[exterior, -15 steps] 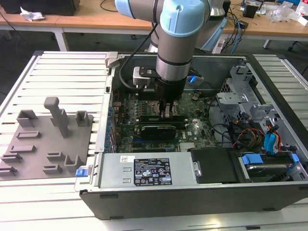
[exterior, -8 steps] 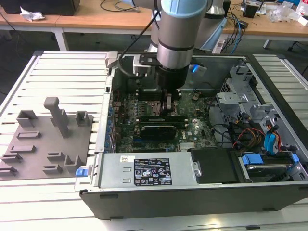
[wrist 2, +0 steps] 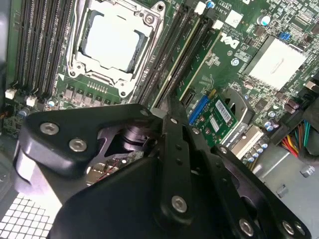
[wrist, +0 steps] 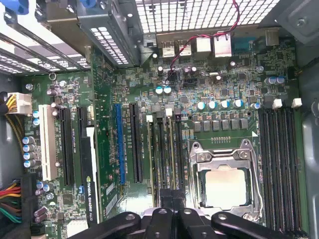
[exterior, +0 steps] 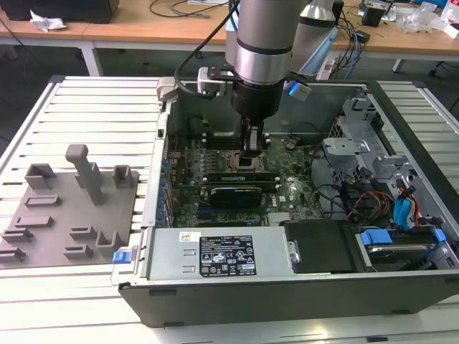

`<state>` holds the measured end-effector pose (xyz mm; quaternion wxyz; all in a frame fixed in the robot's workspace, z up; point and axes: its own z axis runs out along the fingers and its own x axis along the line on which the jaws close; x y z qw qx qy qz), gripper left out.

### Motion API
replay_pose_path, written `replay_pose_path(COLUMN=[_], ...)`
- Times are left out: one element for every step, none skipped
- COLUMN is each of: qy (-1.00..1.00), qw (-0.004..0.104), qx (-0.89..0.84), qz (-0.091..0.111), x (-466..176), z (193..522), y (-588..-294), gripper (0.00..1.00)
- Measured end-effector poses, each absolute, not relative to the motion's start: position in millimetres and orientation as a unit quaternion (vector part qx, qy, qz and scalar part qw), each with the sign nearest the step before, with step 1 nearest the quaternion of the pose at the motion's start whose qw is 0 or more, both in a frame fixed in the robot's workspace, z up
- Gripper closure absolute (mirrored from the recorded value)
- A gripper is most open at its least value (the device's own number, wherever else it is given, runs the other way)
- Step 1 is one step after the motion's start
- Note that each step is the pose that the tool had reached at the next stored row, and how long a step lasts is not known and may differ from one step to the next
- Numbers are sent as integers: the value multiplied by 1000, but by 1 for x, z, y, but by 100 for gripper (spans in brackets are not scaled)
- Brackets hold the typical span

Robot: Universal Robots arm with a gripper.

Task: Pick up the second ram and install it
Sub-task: 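Press down the second ram until it locks into place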

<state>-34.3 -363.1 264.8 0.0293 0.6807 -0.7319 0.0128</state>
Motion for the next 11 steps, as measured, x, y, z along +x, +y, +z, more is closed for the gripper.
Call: replay_pose_path(qy=[-732, -732, -732, -732, -732, -731, -731, -731, -731, -731, -731], qw=[29, 29, 25, 24, 25, 25, 26, 26, 27, 27, 28], qx=[681, 681, 681, 681, 681, 681, 682, 682, 682, 682, 682], qz=[13, 13, 9, 4, 3, 3, 2, 2, 1, 1, 0], x=[-34, -34, -33, -21, -14, -10, -4, 3, 8, 14, 21], z=[265, 265, 265, 259, 256, 255, 253, 250, 248, 245, 239], y=[-363, -363, -363, -363, -363, -363, -363, -363, -363, -363, -363], gripper=[89, 89, 89, 89, 89, 89, 89, 89, 89, 89, 89])
